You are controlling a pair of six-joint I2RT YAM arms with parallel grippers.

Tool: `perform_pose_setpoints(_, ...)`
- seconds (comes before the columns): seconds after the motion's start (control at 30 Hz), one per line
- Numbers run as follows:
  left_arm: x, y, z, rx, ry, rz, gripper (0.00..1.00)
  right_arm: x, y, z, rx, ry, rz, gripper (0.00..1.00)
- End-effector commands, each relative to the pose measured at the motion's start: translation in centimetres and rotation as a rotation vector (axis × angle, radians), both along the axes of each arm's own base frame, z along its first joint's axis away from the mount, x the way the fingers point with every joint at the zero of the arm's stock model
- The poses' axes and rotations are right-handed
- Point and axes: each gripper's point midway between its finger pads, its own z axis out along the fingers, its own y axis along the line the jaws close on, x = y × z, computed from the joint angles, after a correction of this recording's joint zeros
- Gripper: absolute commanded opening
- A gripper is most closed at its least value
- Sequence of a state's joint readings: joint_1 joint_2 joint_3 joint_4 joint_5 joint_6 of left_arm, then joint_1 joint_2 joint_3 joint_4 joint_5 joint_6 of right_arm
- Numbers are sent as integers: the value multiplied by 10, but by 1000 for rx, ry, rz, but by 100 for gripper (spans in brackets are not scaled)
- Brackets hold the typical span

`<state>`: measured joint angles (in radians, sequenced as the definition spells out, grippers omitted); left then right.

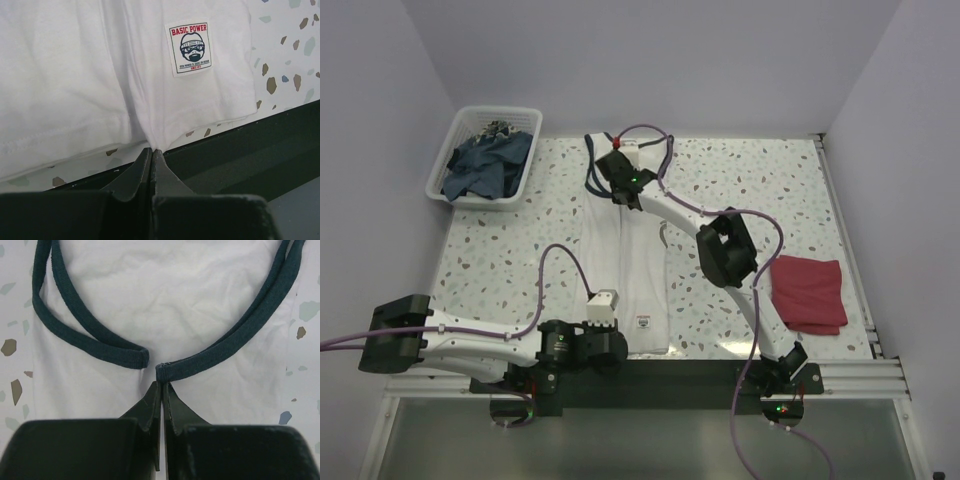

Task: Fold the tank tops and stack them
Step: Fold the tank top

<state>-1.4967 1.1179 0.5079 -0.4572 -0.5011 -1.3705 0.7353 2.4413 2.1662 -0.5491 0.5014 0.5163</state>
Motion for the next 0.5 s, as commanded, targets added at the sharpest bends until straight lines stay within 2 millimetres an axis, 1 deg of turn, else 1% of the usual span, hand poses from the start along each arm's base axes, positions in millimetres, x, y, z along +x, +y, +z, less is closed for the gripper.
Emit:
perform_pose_setpoints(0.0, -2, -1, -2, -22, 6, 10, 0, 7, 16, 27, 72, -59, 8, 0)
perform_pose_setpoints(0.03, -3, 1, -4, -16, 7, 10, 0, 7, 17, 22, 69, -50, 13, 0)
perform_pose_setpoints(0.2, -3, 0, -5, -11, 7, 4, 0, 7, 18, 14, 57, -36, 14, 1)
perform_pose_setpoints(0.23, -3, 0, -3, -14, 4, 5, 3, 7, 17, 10, 52, -31, 15, 4)
perform_pose_setpoints(0.27, -2, -1, 0, -20, 0, 9, 11, 7, 18, 11, 54, -32, 18, 8)
perform_pose_setpoints(0.3, 1, 3, 2, -7, -14, 17, 27, 7, 18, 12, 56, -32, 21, 23)
perform_pose_setpoints(0.33, 3, 1, 9, -17, -24, 21, 34, 7, 19, 15, 59, -36, 26, 32)
perform_pose_setpoints(0.37, 5, 1, 18, -35, -38, 24, 39, 7, 22, 24, 71, -45, 45, 38)
perform_pose_setpoints(0.4, 6, 3, 23, -31, -50, 24, 47, 7, 25, 30, 80, -54, 55, 49)
perform_pose_setpoints(0.47, 14, 0, 46, -75, -94, 33, 51, 9, 27, 56, 99, -87, 78, 58)
